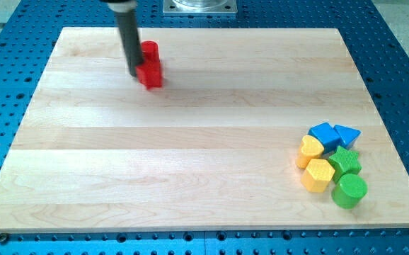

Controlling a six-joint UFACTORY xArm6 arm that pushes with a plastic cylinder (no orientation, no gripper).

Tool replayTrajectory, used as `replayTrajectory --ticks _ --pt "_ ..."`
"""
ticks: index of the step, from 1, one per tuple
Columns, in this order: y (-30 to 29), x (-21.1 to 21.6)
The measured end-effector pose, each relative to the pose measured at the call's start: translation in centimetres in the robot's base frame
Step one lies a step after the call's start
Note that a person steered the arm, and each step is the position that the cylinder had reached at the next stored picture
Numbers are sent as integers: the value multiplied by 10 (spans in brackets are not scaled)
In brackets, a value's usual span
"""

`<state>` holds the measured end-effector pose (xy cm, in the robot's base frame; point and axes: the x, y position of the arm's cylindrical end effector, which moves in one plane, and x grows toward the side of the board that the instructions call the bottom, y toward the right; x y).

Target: Separate the red star from the red circle

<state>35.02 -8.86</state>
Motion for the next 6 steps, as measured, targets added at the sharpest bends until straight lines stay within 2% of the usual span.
replayTrajectory --ticks 2,3,4,5,6 --pt "24 13" --pt "119 74" --pt "144 101" --pt "94 84" --pt "116 130"
